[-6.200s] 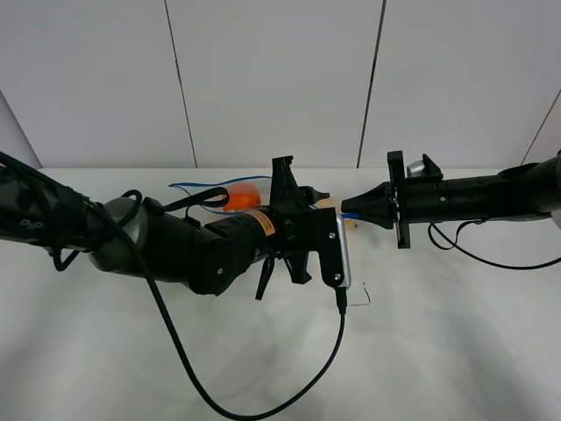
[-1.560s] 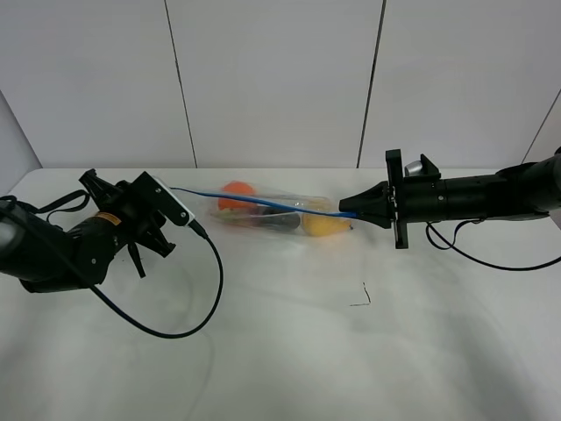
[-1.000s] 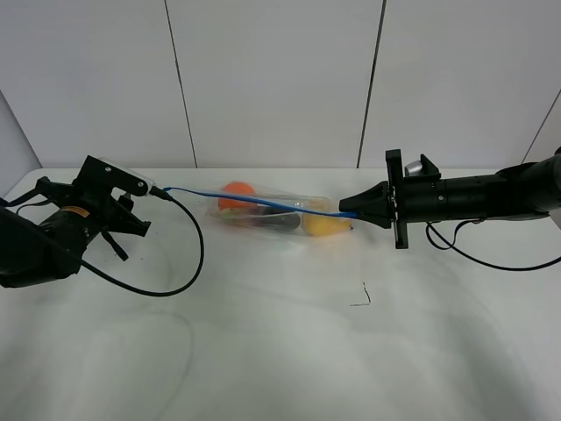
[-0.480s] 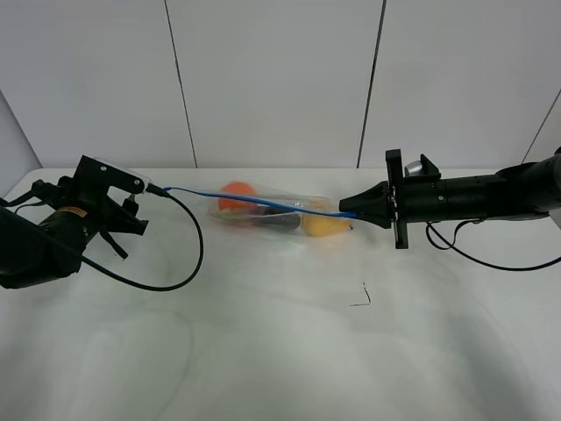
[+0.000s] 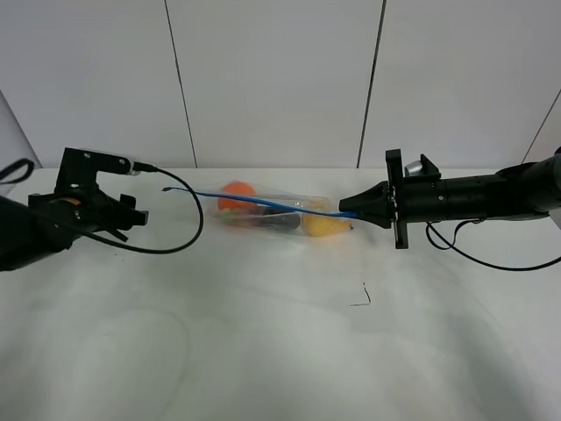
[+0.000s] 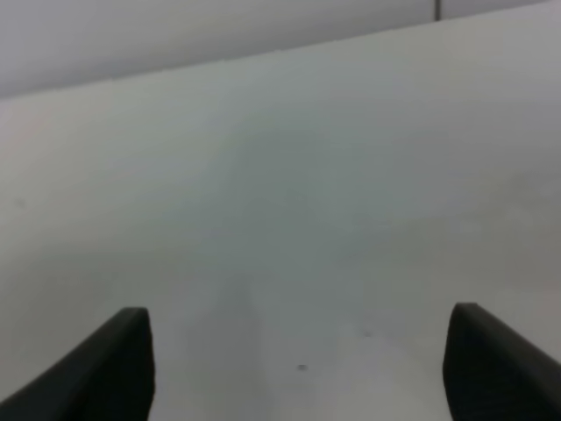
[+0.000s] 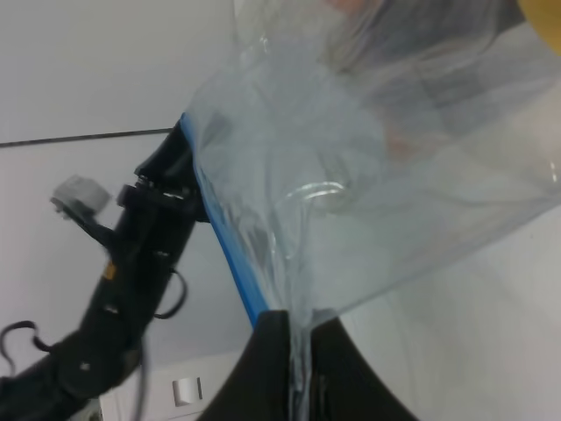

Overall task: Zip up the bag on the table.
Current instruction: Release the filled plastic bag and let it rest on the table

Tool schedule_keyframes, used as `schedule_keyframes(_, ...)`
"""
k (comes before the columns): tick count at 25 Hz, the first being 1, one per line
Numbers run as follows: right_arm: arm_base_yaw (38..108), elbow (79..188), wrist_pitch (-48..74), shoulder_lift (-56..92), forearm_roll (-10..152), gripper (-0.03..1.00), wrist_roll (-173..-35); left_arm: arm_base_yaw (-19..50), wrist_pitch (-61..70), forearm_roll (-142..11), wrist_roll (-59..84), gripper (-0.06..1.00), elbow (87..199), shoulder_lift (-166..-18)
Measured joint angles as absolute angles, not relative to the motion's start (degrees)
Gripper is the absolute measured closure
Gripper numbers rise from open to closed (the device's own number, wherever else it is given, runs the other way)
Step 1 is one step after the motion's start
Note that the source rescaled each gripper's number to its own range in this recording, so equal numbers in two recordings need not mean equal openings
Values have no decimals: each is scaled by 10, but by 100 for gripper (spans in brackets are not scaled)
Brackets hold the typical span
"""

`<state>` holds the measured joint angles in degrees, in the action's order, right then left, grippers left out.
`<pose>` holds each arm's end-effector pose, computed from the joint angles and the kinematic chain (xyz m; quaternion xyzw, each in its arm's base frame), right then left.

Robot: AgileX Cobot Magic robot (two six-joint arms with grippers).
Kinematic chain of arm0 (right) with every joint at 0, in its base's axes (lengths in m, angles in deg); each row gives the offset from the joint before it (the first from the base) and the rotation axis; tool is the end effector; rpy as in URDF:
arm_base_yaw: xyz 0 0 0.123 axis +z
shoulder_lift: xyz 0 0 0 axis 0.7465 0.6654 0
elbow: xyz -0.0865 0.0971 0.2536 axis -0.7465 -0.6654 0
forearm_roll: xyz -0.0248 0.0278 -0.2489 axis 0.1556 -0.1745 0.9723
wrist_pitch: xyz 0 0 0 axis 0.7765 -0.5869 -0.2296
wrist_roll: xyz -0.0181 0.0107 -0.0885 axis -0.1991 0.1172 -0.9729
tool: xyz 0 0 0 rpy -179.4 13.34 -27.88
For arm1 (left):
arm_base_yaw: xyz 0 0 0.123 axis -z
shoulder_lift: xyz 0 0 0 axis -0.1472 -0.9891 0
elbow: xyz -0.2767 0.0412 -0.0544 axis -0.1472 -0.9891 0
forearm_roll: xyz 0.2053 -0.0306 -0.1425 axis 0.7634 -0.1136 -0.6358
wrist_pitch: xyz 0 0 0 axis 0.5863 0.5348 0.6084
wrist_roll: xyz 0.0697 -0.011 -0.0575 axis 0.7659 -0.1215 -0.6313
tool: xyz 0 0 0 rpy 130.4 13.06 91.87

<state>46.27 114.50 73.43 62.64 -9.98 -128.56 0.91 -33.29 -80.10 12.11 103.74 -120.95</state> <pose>0.3598 0.0725 0.1460 0.1162 0.7936 0.5938 0.0644 0.3316 -0.0306 0.1547 0.0696 0.8411 0.1131 0.5244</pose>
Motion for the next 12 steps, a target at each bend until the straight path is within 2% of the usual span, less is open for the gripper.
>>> schedule_keyframes(7, 463, 1145, 734, 626, -100, 97, -1286, -48, 46, -803, 120, 4, 1162, -1187)
schedule_keyframes(12, 463, 1145, 734, 626, -100, 97, -1285, -68, 126, -803, 114, 3, 1196, -1187)
